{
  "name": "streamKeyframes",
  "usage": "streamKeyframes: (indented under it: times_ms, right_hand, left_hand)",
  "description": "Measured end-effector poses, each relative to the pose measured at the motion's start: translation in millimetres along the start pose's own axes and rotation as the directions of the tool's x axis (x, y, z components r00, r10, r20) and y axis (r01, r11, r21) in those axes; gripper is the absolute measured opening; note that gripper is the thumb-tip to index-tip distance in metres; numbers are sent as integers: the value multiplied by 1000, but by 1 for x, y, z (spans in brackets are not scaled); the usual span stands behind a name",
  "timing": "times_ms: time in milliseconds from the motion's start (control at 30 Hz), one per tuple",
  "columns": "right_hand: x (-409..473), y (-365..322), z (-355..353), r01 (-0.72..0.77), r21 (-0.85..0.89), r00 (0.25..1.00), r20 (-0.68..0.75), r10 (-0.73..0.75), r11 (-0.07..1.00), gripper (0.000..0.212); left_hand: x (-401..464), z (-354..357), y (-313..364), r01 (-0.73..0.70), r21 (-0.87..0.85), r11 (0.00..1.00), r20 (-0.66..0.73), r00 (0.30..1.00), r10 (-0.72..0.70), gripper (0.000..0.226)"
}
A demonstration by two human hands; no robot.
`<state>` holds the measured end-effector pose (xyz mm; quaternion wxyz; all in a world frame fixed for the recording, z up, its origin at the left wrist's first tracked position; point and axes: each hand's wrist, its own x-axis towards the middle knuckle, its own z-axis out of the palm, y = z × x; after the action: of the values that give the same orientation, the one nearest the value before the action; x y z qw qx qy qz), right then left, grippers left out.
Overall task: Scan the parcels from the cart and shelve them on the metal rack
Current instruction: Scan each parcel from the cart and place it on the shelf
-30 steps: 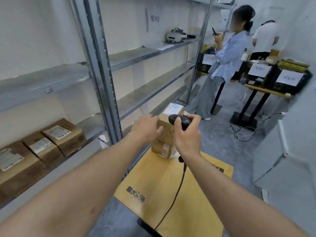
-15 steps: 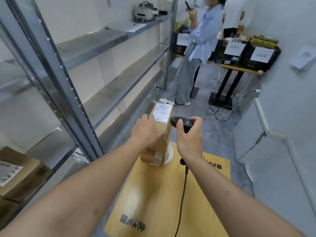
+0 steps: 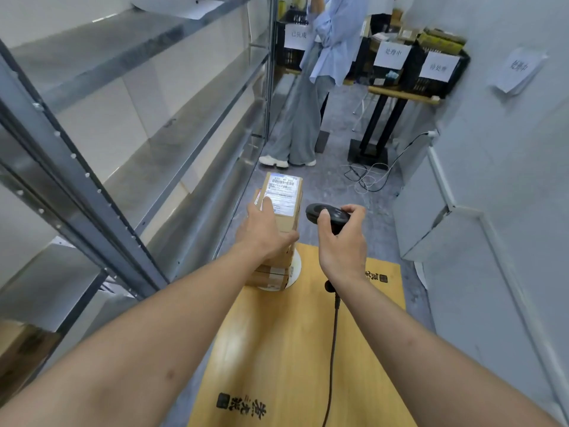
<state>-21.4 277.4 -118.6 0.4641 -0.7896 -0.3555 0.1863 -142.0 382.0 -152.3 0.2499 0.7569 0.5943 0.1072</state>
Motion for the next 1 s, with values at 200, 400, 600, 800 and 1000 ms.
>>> streamKeyframes:
  times_ms: [200,400,600,800,1000]
  right_hand:
    - [-17,4,-11,33,41,999,23,-34,999,30]
    - [-42,14,-27,82,99,988,120,-93,992,30]
    - [-80,37,-38,101,138,962,240,-132,985,31]
    - [-116,61,-34,59,149,930,351,-108,987,31]
    - [-159,86,-16,41,103,909,410,-80,994,31]
  left_hand:
    - [-27,-2,5,4,32,999,-47,999,-3,87]
    - [-85,-2,4,62,26,998,-125,990,-58,84]
    - [-154,13,-2,181,14,983,-190,966,-176,99]
    - [-210,37,-29,283,-10,959,-191,941,-280,105]
    - [-247,70,-68,342,-26,939,-144,929,-342,103]
